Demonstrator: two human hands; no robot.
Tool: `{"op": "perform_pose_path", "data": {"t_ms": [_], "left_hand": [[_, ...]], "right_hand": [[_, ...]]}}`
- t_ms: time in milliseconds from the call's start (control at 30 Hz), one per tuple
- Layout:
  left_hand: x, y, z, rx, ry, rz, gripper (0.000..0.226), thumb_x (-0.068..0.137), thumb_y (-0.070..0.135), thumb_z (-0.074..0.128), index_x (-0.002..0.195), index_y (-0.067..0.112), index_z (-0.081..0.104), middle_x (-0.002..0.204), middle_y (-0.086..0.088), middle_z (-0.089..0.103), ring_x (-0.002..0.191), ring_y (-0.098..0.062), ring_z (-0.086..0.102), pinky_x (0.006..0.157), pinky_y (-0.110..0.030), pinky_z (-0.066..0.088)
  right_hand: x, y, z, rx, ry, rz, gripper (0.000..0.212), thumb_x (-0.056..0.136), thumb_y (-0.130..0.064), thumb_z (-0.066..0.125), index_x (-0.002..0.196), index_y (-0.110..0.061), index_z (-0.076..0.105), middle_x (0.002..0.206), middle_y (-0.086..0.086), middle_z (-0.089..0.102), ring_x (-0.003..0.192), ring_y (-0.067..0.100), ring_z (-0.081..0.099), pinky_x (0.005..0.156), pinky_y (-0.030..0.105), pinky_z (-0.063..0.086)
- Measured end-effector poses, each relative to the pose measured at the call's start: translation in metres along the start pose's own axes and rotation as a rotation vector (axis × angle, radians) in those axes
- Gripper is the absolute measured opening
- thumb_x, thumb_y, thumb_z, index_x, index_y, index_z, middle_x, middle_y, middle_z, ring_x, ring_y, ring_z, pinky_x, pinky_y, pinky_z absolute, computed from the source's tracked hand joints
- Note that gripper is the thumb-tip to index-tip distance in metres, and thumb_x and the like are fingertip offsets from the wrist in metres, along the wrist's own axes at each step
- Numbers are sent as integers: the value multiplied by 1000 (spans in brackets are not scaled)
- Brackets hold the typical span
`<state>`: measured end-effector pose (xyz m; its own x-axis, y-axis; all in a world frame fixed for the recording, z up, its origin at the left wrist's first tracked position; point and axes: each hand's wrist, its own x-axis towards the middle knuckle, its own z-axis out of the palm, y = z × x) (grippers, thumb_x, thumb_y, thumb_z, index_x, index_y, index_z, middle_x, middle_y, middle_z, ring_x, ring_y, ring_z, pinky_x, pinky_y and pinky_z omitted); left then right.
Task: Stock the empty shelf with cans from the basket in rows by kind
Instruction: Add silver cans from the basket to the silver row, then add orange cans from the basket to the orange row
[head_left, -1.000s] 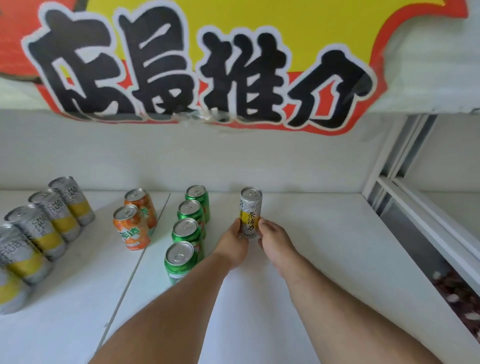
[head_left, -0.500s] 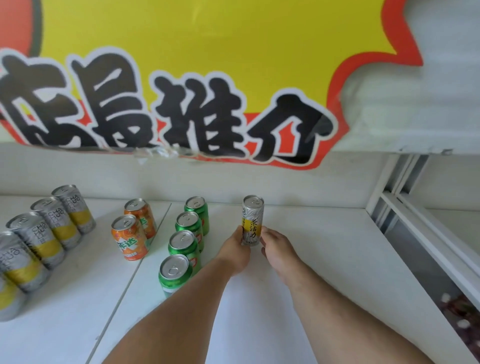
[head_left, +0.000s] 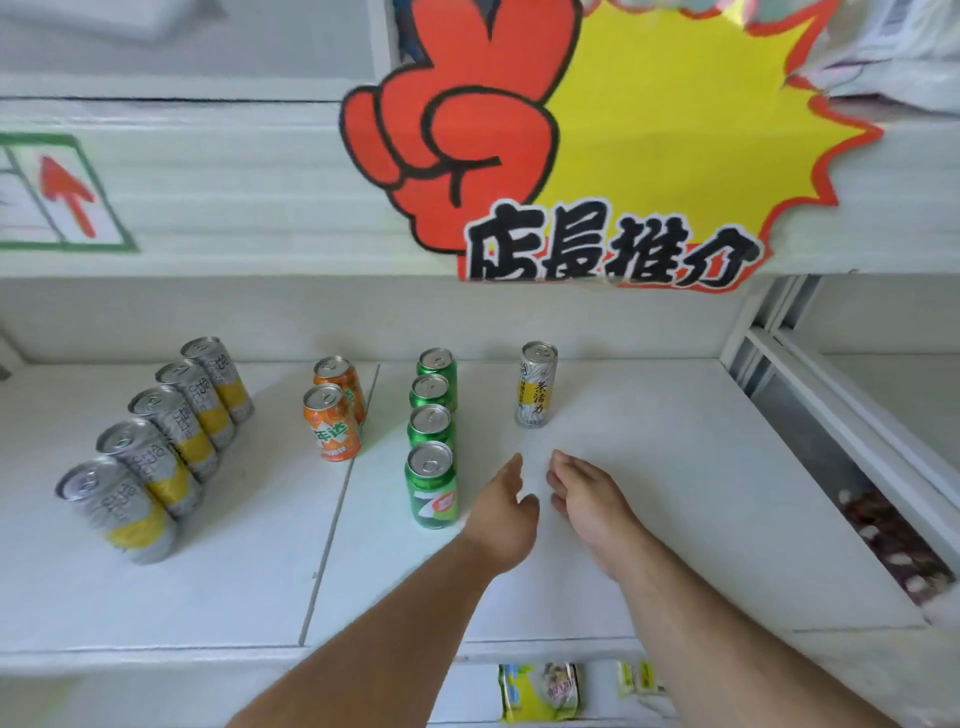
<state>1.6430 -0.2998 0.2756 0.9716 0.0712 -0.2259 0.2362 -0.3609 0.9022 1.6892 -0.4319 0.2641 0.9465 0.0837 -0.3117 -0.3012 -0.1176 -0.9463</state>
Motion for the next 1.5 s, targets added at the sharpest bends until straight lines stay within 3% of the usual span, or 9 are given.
{"op": "perform_pose_path", "data": {"t_ms": [200, 300, 433, 667, 800, 933, 1033, 1367, 1500], "left_hand": [[-61, -21, -30, -29, -12, 30, 64, 100, 20, 53, 158, 18, 27, 157, 2, 41, 143, -10, 40, 116, -29, 36], [-91, -29, -48, -35, 58, 55, 62, 100, 23, 55, 157, 18, 31, 155, 3, 44, 141, -10, 43, 115, -28, 36], [-140, -48, -79, -65, 183, 49, 59, 99, 24, 56, 155, 24, 36, 151, 4, 48, 138, -7, 46, 114, -30, 38], [-251, -109, -134, 123, 462, -149, 57, 97, 28, 60, 151, 23, 42, 146, 3, 54, 134, -10, 50, 112, -31, 39], [-316, -147, -145, 183, 540, -332, 59, 96, 26, 62, 151, 19, 43, 145, -5, 55, 134, -17, 52, 109, -31, 41], [-386, -184, -152, 207, 547, -533, 61, 96, 22, 62, 152, 17, 39, 130, -5, 62, 105, -21, 66, 78, -16, 50], [-436, -217, -166, 200, 592, -664, 65, 95, 27, 63, 154, 16, 38, 146, -7, 54, 109, -23, 63, 86, -25, 45], [-545, -316, -244, 3, 704, -793, 66, 92, 27, 69, 151, 14, 42, 140, -8, 59, 109, -23, 62, 93, -31, 49], [-574, -359, -293, -60, 682, -780, 69, 93, 27, 68, 154, 15, 39, 151, -7, 49, 132, -24, 53, 102, -31, 44]], "right_hand": [[-81, -1, 47, -62, 2, -26, 44, 106, -34, 51, 145, -17, 58, 144, 3, 62, 132, 17, 59, 118, 45, 43], [-103, 0, 65, -192, -45, -103, 58, 91, -55, 52, 138, -22, 64, 127, -10, 64, 131, 15, 59, 119, 45, 41], [-141, -7, 88, -363, -179, -194, 31, 109, -32, 44, 130, -21, 65, 104, -13, 60, 106, 13, 55, 97, 28, 43], [-210, 28, 137, -502, -472, -255, 11, 106, -39, 43, 95, -38, 42, 80, -22, 38, 86, 0, 36, 78, 18, 32], [-250, 64, 157, -515, -678, -196, 40, 106, -42, 48, 135, -17, 58, 130, -14, 61, 123, 4, 55, 112, 29, 38], [-281, 89, 181, -625, -761, -123, 41, 105, -43, 50, 137, -18, 58, 135, -3, 59, 130, 14, 55, 113, 30, 39], [-301, 93, 205, -698, -827, -121, 60, 105, -40, 53, 156, -12, 41, 158, 5, 48, 146, 17, 46, 119, 30, 33], [-357, 131, 323, -840, -838, -52, 40, 98, -40, 66, 134, -24, 59, 132, -8, 60, 133, 17, 52, 108, 31, 37], [-392, 152, 384, -834, -806, 46, 74, 99, -39, 65, 160, -12, 35, 162, 6, 42, 148, 20, 42, 120, 34, 33]]}}
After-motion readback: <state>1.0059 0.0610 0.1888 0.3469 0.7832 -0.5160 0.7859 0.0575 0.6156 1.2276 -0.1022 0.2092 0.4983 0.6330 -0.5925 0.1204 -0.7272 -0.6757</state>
